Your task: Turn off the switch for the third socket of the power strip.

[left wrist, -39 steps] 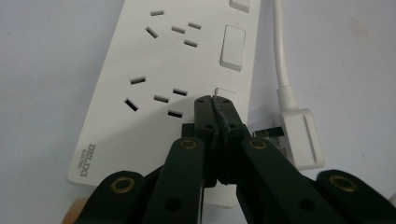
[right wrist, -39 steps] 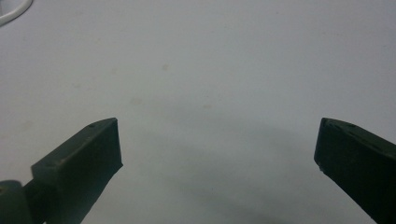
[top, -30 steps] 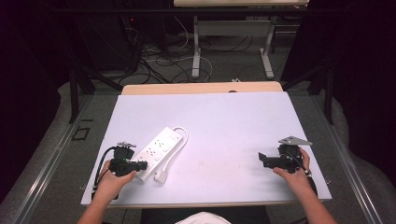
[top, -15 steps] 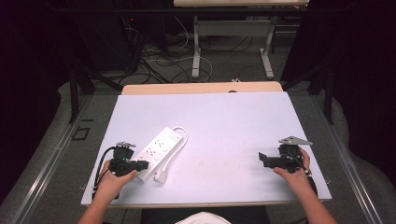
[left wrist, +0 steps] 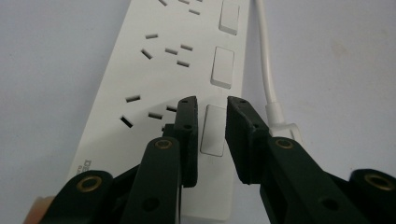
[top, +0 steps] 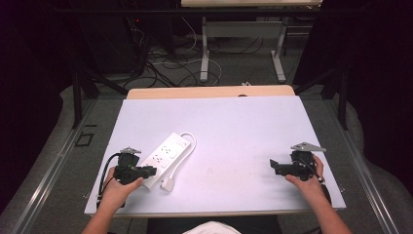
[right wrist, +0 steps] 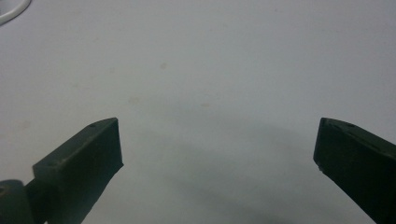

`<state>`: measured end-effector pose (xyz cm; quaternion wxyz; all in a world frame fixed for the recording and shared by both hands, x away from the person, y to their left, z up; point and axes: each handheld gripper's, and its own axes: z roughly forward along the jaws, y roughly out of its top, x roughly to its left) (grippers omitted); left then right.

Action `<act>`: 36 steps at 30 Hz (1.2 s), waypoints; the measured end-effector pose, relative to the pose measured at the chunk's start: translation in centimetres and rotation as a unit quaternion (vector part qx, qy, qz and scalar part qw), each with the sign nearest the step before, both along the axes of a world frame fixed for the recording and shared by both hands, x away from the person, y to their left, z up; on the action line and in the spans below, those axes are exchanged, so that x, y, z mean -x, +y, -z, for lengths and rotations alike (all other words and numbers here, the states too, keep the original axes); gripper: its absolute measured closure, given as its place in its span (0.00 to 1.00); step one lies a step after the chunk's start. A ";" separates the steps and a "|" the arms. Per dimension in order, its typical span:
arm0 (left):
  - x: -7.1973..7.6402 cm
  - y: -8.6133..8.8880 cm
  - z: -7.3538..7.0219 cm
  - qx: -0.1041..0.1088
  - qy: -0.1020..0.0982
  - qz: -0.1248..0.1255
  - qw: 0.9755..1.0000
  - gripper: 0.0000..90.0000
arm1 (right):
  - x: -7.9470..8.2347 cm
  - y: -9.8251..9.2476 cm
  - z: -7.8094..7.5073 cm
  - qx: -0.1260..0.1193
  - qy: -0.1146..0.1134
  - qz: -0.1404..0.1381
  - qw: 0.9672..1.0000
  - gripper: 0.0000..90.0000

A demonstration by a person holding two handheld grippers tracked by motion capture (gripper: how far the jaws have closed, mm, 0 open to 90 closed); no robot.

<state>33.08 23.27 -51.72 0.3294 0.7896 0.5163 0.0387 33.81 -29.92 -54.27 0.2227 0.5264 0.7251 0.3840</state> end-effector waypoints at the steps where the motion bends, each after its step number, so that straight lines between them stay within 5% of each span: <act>1: 0.0 0.0 0.0 0.000 0.000 0.000 1.000 0.82 | 0.0 0.0 0.0 0.000 0.000 0.000 1.000 0.01; 19: 0.2 0.5 -0.3 0.029 -0.044 -0.026 0.998 0.71 | -0.1 -0.1 0.2 0.001 0.006 -0.005 1.000 0.03; 36: 0.0 1.7 -0.3 0.034 -0.052 -0.059 0.996 0.69 | -0.1 -0.1 0.2 0.002 0.008 -0.005 1.000 0.03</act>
